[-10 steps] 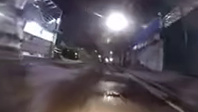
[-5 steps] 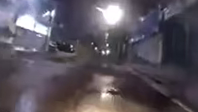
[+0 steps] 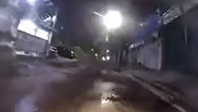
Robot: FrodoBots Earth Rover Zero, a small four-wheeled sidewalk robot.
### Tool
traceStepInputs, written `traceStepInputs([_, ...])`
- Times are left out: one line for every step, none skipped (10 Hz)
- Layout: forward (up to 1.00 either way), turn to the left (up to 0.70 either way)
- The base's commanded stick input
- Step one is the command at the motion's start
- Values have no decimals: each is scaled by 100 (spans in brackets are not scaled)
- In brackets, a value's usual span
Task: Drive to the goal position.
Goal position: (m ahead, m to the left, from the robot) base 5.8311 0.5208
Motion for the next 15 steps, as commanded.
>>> traceStepInputs([70,-35])
traceStepInputs([70,-35])
traceStepInputs([70,-35])
traceStepInputs([70,-24])
traceStepInputs([70,-8])
traceStepInputs([70,0])
traceStepInputs([70,0])
traceStepInputs([70,0])
traceStepInputs([70,0])
traceStepInputs([70,0])
traceStepInputs([70,0])
traceStepInputs([70,0])
traceStepInputs([70,0])
traceStepInputs([70,0])
traceStepInputs([70,0])
